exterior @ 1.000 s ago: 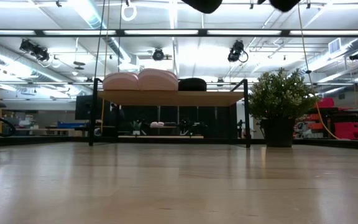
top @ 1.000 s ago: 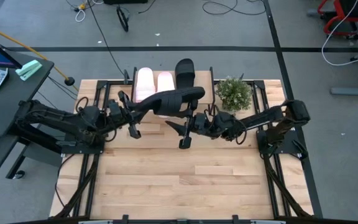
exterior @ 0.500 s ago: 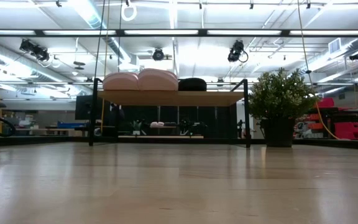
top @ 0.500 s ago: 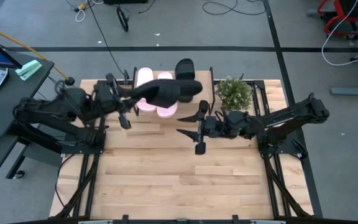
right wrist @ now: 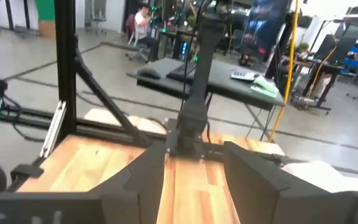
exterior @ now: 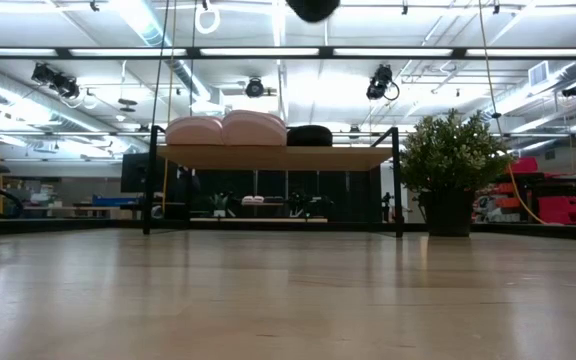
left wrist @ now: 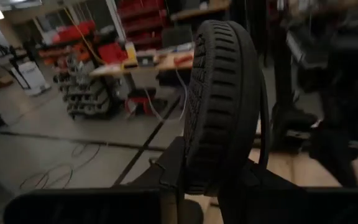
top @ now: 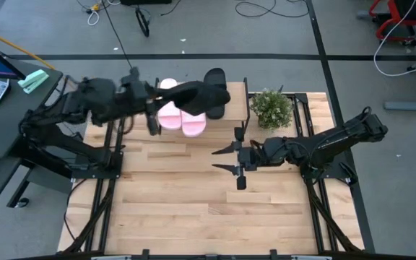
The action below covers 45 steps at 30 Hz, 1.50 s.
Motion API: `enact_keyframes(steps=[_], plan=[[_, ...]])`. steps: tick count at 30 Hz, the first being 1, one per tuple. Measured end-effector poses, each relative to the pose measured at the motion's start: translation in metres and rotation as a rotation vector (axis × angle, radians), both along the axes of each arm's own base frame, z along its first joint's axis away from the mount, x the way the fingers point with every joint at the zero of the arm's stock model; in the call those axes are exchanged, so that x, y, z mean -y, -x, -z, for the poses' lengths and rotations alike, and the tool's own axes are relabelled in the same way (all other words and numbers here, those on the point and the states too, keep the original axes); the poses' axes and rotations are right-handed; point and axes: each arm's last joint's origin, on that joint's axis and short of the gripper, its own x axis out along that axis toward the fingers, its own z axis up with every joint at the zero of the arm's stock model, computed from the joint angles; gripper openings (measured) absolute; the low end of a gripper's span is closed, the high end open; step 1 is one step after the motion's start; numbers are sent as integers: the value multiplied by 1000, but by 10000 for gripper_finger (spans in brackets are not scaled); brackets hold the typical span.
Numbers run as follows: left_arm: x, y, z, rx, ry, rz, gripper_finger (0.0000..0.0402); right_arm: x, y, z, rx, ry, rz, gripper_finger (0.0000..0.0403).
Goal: Pick and place slides into the shelf
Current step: Put the black slide on the shelf
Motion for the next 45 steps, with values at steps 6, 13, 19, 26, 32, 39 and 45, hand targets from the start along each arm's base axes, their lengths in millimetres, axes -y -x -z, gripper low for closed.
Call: enact_keyframes(steps=[6,13,19,26,32,39,45], plan=[[-21,-30,-14,-108,-2,11,62,1,1,7,-67,26,44,170],[-55,-61,-24,-158,79,98,62,2,8,15,-187,49,92,166],[-86,-80,-14,-291,153,69,61,-5,19,22,-297,85,71,165],[-115,-90,4,-353,327,222,61,-12,28,35,-426,174,121,165],[-128,-85,10,-341,490,381,61,-16,37,41,-482,269,258,165],[-135,-79,9,-318,521,449,61,-24,41,41,-486,395,251,165],[-151,-96,27,-354,593,451,61,-36,47,40,-476,532,239,165]])
